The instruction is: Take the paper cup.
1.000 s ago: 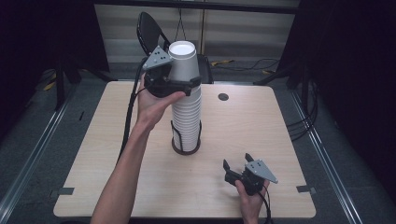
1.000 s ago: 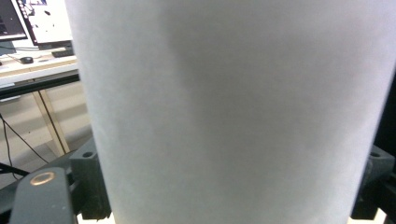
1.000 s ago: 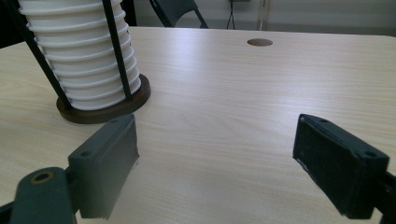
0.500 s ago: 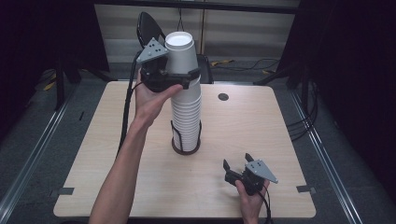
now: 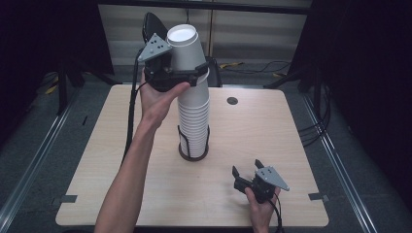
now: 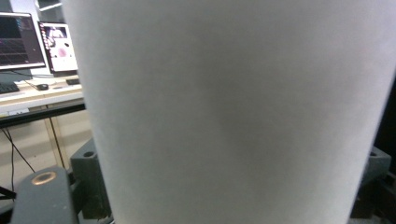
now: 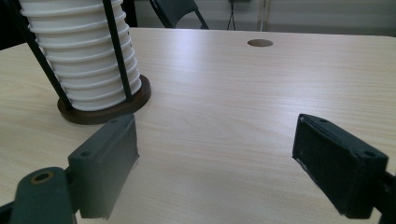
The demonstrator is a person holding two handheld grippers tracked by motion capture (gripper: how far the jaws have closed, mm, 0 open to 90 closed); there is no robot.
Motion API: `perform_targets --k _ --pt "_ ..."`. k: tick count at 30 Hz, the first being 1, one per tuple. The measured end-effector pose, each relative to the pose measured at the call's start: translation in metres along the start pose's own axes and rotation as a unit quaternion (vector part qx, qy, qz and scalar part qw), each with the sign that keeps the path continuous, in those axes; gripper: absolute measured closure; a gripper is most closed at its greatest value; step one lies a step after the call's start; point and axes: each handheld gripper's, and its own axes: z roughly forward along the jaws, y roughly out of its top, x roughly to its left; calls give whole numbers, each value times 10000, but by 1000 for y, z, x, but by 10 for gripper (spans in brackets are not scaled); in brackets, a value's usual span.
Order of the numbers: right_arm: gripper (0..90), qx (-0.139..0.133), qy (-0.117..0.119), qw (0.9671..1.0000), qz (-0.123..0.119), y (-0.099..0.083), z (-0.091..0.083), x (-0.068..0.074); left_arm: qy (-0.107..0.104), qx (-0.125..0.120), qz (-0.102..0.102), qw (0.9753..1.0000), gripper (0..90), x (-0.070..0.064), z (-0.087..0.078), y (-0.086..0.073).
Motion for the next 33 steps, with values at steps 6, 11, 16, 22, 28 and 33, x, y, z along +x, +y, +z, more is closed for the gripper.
perform_targets --k 6,11,16,22,28,33 --pt "138 6 6 10000 9 0 0 0 -40 -114 -32 9999 146 0 -4 6" --pt "138 4 4 10000 -1 0 0 0 -59 -294 -95 9995 146 0 -12 11" --pt "138 15 6 10000 -3 0 1 0 -95 -416 -119 9990 146 0 -18 14" --pt "138 23 6 10000 -5 0 1 0 -61 -447 -209 9988 146 5 -24 14" --pt "138 31 5 10000 -1 0 1 0 -67 -451 -299 9985 146 10 -29 13" --pt "138 29 -3 10000 -3 0 1 0 -32 -436 -256 9987 146 14 -37 11"
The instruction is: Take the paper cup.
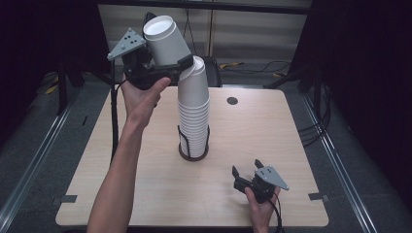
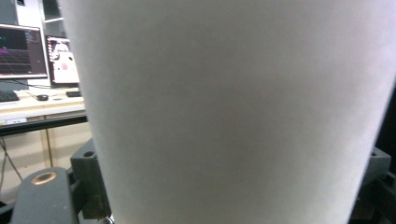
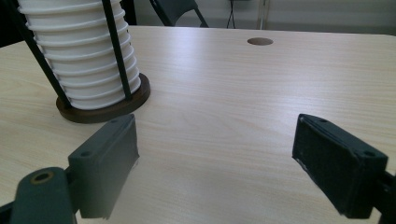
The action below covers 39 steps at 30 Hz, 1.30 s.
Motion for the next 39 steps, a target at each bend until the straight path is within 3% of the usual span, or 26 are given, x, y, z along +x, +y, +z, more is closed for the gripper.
perform_targets --k 12,18,25,39 --pt "138 4 -22 10000 -11 0 0 0 150 -76 -209 9996 146 13 -15 -4" --pt "138 4 -17 10000 5 0 0 0 256 -20 -102 9996 146 15 -22 -7" --pt "138 -3 -12 10000 3 0 0 0 338 -16 -148 9993 146 23 -32 -10" --pt "138 8 -24 10000 -13 0 0 0 501 279 -237 9981 148 34 -44 -37"
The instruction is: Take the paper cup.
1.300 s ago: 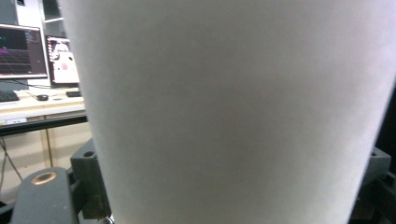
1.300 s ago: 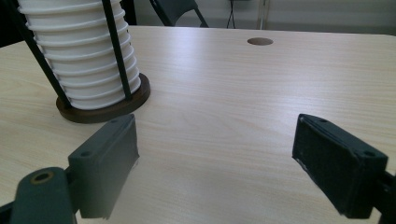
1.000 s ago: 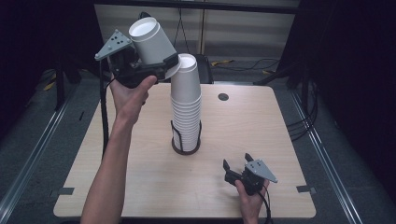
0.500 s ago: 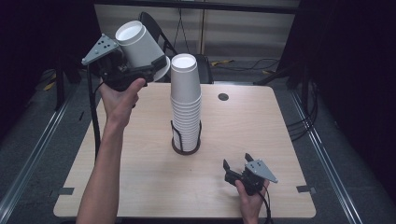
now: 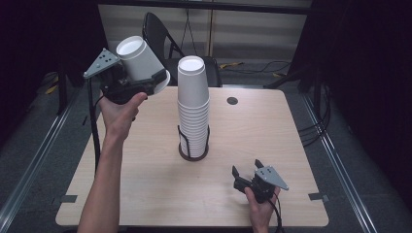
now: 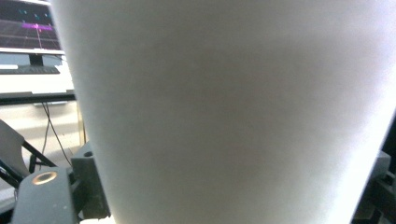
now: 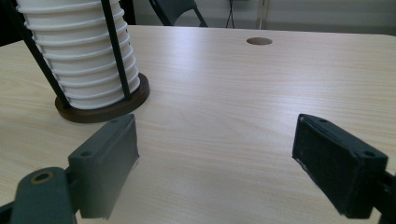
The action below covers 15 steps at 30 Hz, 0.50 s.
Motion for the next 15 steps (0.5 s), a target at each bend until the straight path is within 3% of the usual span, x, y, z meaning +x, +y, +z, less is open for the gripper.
perform_targets --k 5,13,15 --pt "138 5 6 10000 -9 0 0 0 59 183 126 9997 148 -4 -2 -13" --pt "138 -6 1 10000 -18 0 0 0 -21 265 149 9995 147 -8 -10 -33" --pt "138 -14 3 10000 -16 0 0 1 -86 289 67 9995 147 -9 -13 -41"
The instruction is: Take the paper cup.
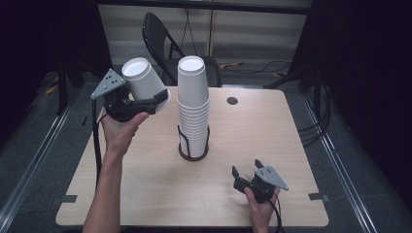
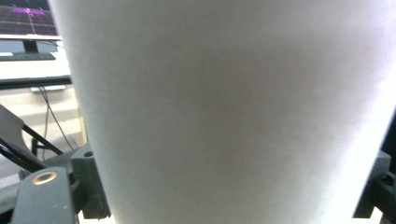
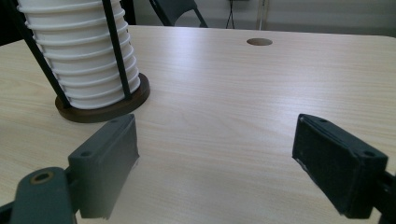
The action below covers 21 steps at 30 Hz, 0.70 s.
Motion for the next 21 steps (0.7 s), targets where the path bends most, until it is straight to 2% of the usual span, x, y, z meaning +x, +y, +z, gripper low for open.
perform_targets --k 3,4,7,10,13,14,17,18,21 --pt "138 11 2 10000 -19 0 0 0 39 53 32 10000 147 -3 -1 -9" --pt "138 33 31 10000 -54 0 0 1 -7 99 21 9999 147 -6 -1 -15" --pt "138 44 48 10000 -70 0 1 1 5 139 24 9999 147 -8 -2 -21" --pt "143 86 105 9998 -110 0 1 3 18 141 -82 9999 147 -11 -5 -30" --pt "150 109 138 9998 -136 1 2 4 -9 178 -63 9998 147 -14 -6 -35" --pt "152 118 141 9997 -187 0 2 5 68 229 31 9997 147 -19 -7 -39" --pt "163 121 176 9995 -244 0 0 8 30 273 -1 9996 147 -21 -9 -44" --pt "167 89 315 9992 -208 0 -1 9 35 278 -42 9996 147 -24 -10 -49" --pt "172 45 386 9989 -262 -1 -2 15 25 352 -84 9993 147 -28 -12 -54"
